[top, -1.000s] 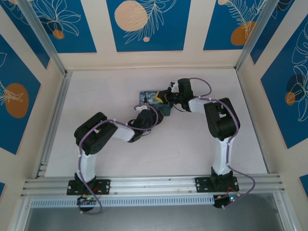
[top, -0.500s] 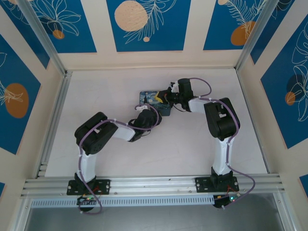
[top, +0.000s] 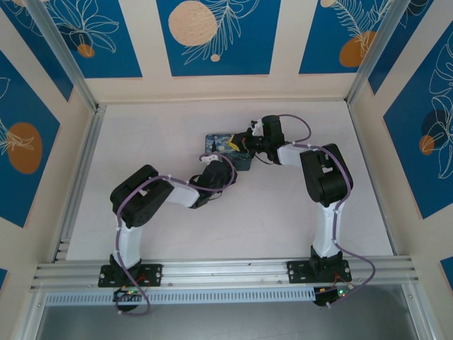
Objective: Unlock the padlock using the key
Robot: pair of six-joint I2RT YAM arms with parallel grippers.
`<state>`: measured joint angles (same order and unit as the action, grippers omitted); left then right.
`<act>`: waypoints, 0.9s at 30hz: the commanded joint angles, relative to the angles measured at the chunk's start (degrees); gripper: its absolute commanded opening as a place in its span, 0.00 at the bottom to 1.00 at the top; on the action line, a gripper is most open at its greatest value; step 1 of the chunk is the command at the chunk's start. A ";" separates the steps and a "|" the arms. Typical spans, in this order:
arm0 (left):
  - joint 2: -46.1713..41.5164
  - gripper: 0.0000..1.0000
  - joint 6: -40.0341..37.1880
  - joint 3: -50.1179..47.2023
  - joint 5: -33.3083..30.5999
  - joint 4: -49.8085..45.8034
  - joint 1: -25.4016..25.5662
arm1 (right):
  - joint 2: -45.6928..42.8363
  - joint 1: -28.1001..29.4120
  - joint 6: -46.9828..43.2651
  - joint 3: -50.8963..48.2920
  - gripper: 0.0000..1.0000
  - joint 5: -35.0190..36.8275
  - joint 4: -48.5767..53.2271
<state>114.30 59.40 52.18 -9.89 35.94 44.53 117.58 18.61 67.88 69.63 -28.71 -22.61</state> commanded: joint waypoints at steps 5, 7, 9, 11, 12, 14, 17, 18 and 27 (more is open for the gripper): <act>1.40 0.00 0.16 -0.25 0.57 -7.30 -1.28 | 1.18 -0.52 0.21 -0.68 0.00 0.06 3.81; 0.49 0.00 0.20 -0.06 1.95 -8.59 -1.59 | 0.26 -0.98 0.45 -0.26 0.00 0.22 3.98; -0.64 0.00 0.44 0.02 3.54 -10.08 -1.94 | -1.06 -1.40 0.85 0.11 0.00 0.23 3.95; -1.98 0.00 0.86 0.15 5.46 -12.03 -2.25 | -2.56 -1.84 1.06 0.38 0.00 0.28 4.15; -2.79 0.00 1.42 0.26 6.41 -13.61 -2.56 | -3.59 -2.10 1.15 0.38 0.00 0.32 4.15; -4.35 0.00 2.09 0.61 8.94 -15.99 -3.25 | -5.74 -2.69 1.12 0.24 0.00 0.40 4.41; -7.10 0.00 2.57 1.05 12.54 -20.11 -4.25 | -9.38 -3.63 1.29 -1.11 0.00 0.23 4.35; -8.03 0.00 2.54 1.32 13.91 -21.52 -4.78 | -10.74 -3.88 1.29 -2.00 0.00 0.10 4.33; -13.93 0.00 5.10 -0.34 20.87 -25.46 -8.19 | -24.36 -4.10 1.89 -16.06 0.00 -1.63 0.75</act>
<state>102.91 62.54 52.84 6.57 13.43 37.67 96.95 14.24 69.19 57.80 -28.77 -20.58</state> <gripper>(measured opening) 0.089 0.034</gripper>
